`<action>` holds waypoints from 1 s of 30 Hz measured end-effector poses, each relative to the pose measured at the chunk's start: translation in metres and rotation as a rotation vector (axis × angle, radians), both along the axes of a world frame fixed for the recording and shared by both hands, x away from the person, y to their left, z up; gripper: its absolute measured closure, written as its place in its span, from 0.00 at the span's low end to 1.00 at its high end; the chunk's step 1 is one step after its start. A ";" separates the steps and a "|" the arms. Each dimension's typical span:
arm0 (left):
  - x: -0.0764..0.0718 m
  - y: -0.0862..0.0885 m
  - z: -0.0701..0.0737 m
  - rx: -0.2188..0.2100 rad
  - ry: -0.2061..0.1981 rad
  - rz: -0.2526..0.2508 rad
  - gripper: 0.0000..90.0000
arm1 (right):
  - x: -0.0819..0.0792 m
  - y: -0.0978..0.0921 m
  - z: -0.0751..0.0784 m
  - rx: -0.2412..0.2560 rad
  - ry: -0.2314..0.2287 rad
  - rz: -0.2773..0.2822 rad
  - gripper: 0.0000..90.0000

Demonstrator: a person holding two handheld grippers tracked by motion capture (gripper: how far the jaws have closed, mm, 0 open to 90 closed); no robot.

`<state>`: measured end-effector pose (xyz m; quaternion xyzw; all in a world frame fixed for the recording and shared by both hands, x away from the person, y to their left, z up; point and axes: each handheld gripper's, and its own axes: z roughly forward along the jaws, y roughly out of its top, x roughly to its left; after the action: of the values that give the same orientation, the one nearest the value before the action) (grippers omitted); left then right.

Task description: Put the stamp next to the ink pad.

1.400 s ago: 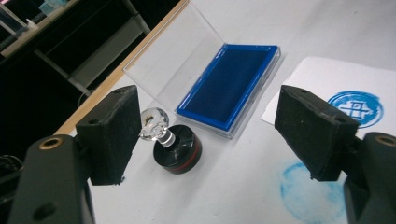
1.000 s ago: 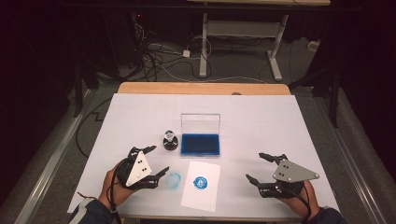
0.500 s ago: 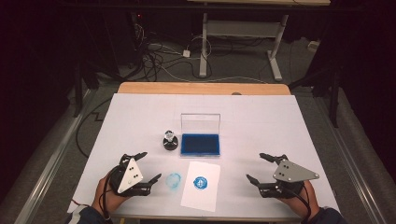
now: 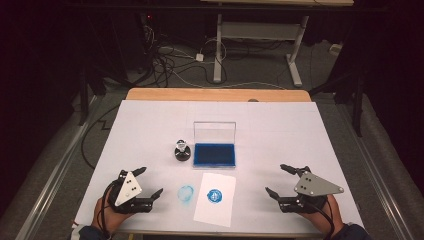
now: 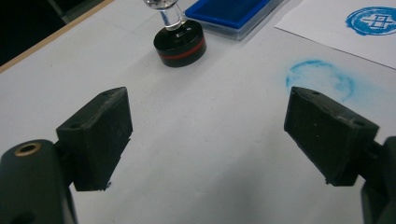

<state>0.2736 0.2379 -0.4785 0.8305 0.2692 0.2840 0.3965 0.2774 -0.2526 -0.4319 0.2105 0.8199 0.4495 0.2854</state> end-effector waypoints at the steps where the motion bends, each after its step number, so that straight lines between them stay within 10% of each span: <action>1: 0.000 0.000 0.000 -0.001 -0.002 0.004 0.16 | 0.000 0.000 0.000 -0.002 -0.002 0.000 0.22; 30: -0.009 0.001 0.008 -0.032 -0.054 0.017 0.16 | -0.003 0.007 -0.001 -0.016 -0.032 -0.012 0.18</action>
<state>0.2648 0.2387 -0.4710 0.8137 0.2699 0.3053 0.4145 0.2748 -0.2459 -0.4327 0.2059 0.8175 0.4447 0.3025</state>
